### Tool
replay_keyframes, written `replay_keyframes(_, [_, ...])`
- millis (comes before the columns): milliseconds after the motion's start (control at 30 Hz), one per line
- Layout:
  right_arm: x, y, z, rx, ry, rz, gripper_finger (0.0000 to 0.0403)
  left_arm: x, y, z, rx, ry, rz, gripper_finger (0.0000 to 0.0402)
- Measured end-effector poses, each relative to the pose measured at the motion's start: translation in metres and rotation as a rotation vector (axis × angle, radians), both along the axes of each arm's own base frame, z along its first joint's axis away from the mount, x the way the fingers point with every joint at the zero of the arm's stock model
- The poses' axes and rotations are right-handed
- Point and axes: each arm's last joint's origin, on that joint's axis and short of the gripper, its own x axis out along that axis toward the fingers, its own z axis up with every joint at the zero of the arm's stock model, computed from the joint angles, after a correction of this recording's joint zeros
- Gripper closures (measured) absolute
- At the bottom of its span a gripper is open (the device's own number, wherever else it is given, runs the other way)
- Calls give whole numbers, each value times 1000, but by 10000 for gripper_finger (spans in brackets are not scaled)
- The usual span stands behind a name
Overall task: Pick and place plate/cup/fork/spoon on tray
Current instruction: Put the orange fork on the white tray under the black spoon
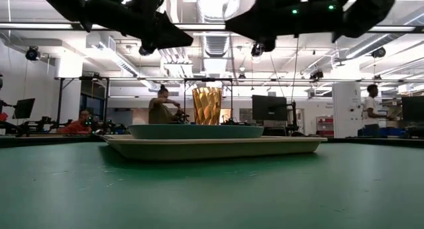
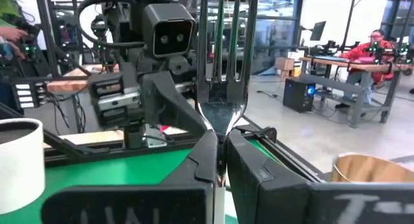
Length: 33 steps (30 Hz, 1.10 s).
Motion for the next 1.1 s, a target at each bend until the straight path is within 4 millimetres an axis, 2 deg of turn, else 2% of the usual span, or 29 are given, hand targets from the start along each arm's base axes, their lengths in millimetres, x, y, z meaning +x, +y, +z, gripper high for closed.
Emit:
replay_keyframes(167, [21, -1, -1, -22, 14, -2, 390, 7, -2, -11, -4, 31, -14, 309])
replay_keyframes(467, [46, -3, 0, -73, 10, -16, 390, 16, -3, -14, -16, 35, -49, 199])
replay_keyframes(600, [56, -4, 5, -93, -3, -20, 390, 16, -4, -14, -14, 29, -55, 171])
replay_keyframes(800, [63, -4, 7, -82, -16, -17, 390, 17, -9, -11, -11, 4, -110, 166])
replay_keyframes(967, [71, -4, 7, -49, -78, -14, 390, 20, -8, -2, 5, -99, -107, 167])
replay_keyframes(1100, [73, -5, 5, -8, -124, -34, 390, 20, -8, -3, 6, -101, -103, 187])
